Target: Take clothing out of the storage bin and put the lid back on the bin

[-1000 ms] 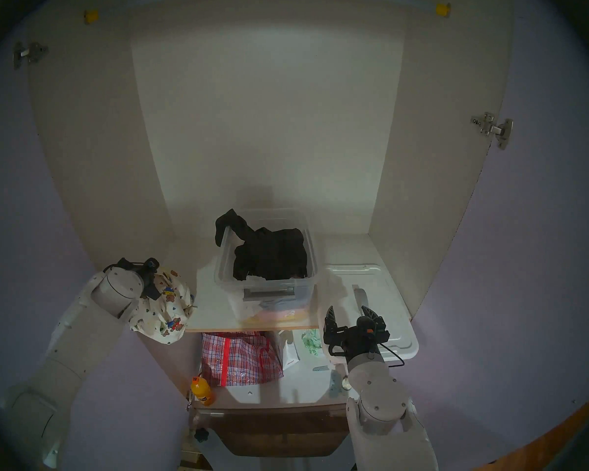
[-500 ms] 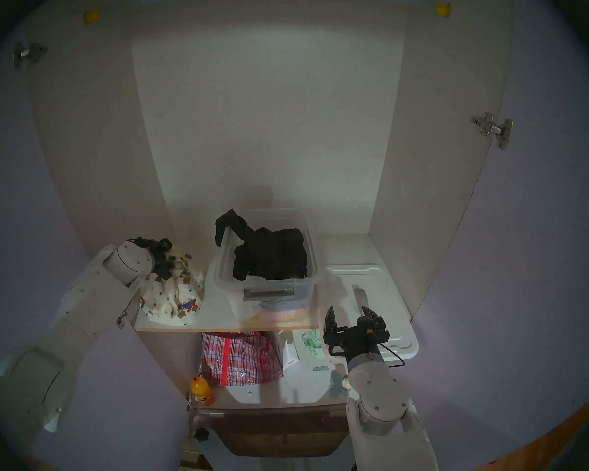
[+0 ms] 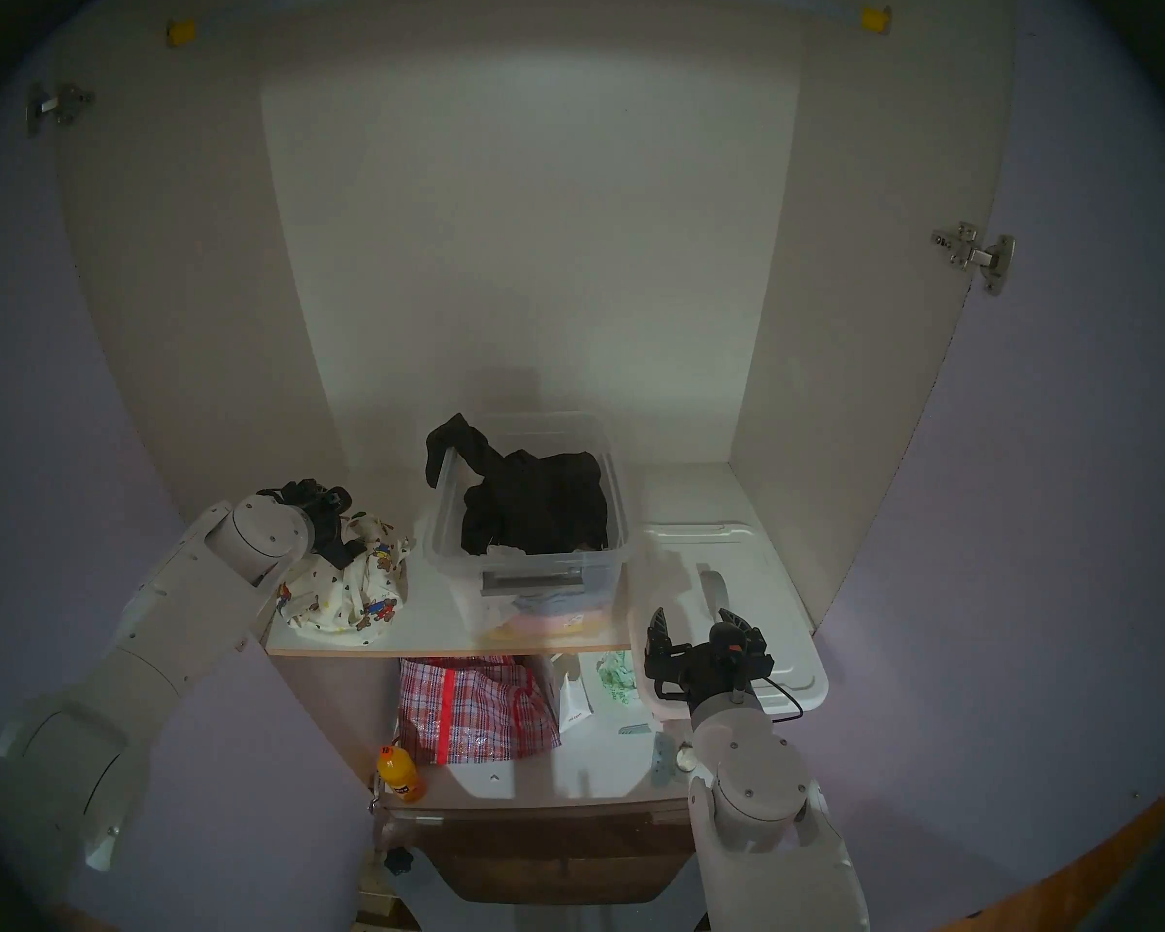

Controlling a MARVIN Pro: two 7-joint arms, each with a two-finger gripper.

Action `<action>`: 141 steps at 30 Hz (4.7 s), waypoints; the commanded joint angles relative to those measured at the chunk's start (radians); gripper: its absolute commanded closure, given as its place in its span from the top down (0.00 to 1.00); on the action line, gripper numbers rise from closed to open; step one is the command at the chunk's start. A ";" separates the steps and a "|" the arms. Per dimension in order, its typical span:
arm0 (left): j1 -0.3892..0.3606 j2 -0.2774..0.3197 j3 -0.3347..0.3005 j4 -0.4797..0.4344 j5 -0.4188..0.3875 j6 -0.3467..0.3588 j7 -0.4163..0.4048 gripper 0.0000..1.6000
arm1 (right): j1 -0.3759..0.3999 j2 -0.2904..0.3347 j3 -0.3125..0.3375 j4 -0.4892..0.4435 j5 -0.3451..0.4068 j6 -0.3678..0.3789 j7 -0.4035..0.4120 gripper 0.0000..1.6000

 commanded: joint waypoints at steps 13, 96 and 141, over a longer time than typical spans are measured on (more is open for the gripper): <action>-0.024 0.008 -0.010 -0.029 -0.008 -0.009 0.003 1.00 | 0.215 0.119 0.038 0.248 0.098 -0.056 0.191 1.00; -0.024 0.010 -0.007 -0.029 -0.013 -0.009 0.004 1.00 | 0.634 0.118 0.026 0.965 0.065 -0.202 0.122 0.58; -0.024 0.010 -0.006 -0.029 -0.014 -0.009 0.005 1.00 | 0.570 -0.039 0.075 0.471 0.033 -0.136 -0.213 0.00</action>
